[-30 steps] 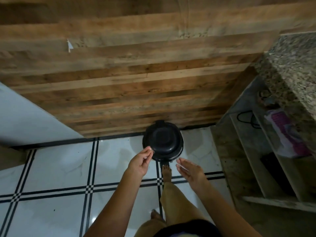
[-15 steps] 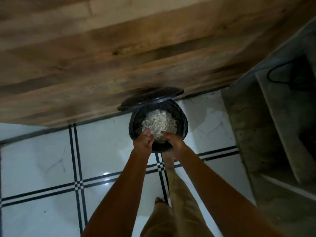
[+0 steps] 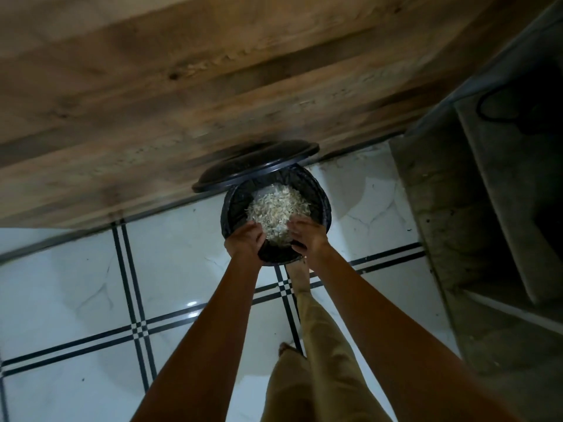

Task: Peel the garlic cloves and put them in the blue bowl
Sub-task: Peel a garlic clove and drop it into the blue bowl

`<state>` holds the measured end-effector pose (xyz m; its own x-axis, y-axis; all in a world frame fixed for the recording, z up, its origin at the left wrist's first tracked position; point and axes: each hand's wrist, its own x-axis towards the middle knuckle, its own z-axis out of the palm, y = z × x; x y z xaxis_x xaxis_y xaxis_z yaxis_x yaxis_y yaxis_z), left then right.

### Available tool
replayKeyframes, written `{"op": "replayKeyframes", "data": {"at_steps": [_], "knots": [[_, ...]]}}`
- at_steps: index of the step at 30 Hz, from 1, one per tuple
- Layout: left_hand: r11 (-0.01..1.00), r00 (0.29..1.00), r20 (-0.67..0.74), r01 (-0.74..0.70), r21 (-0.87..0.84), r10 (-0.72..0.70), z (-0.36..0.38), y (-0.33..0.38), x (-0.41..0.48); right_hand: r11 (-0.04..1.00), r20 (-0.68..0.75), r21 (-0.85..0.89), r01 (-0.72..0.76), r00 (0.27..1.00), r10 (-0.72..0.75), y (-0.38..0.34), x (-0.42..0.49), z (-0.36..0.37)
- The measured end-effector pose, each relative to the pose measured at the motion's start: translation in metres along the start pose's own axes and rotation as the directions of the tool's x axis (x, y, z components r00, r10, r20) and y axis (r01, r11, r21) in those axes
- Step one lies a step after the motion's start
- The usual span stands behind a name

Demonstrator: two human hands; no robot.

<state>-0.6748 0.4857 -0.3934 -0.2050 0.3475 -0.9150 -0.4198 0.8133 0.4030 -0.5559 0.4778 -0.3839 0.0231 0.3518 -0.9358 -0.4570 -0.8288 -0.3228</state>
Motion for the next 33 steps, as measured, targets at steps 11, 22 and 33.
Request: {"op": "replayKeyframes", "data": {"at_steps": [11, 22, 33], "knots": [[0.879, 0.905, 0.246, -0.406, 0.249, 0.348, 0.008, -0.033, -0.240, 0.929, -0.100, 0.221, 0.297, 0.954, -0.281, 0.024, -0.233, -0.097], [0.495, 0.483, 0.870, -0.733, 0.466, -0.103, 0.173, -0.228, -0.516, 0.483, -0.540, 0.566, 0.668, 0.743, -0.395, 0.066, -0.479, -0.368], [-0.375, -0.103, 0.952, -0.903, -0.211, -0.287, 0.350, -0.508, -0.613, 0.801, -0.965, -0.249, 0.544, -0.063, -0.256, 0.204, -0.563, -0.663]]}}
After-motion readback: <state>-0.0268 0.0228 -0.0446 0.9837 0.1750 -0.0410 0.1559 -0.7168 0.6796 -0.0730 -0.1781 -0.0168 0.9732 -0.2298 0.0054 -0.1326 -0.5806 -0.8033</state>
